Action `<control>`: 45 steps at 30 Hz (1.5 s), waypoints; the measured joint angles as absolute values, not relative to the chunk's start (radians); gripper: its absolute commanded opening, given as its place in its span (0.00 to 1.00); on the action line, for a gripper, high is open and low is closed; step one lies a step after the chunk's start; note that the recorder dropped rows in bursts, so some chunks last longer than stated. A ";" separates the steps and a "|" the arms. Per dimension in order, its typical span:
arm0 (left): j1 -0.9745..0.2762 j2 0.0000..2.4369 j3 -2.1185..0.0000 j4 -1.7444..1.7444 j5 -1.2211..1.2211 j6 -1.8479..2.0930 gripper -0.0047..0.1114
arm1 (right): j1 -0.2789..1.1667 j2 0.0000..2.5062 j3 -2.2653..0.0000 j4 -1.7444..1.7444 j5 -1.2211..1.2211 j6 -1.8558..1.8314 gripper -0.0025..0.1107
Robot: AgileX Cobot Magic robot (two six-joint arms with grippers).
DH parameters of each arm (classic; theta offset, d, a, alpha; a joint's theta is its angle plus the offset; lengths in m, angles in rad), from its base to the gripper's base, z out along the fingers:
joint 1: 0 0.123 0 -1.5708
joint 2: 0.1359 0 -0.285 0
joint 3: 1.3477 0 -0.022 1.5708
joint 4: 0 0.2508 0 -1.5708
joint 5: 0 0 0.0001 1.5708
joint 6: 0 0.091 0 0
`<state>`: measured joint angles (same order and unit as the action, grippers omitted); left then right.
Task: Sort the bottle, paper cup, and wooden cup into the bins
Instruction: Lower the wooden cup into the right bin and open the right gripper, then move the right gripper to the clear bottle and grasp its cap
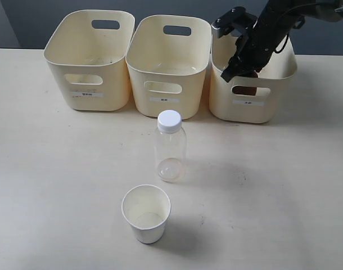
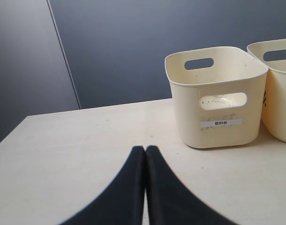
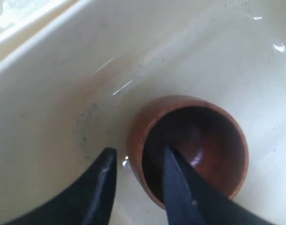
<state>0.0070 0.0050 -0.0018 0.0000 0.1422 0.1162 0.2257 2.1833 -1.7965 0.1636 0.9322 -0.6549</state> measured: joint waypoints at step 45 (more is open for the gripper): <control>0.007 0.005 -0.002 0.000 0.142 0.116 0.04 | 0.608 1.804 -1.776 0.282 1.221 -0.584 0.32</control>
<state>0.0070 0.0050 -0.0018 0.0000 0.1422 0.1162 0.6082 1.8041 -1.7764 0.2817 1.2211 -0.5845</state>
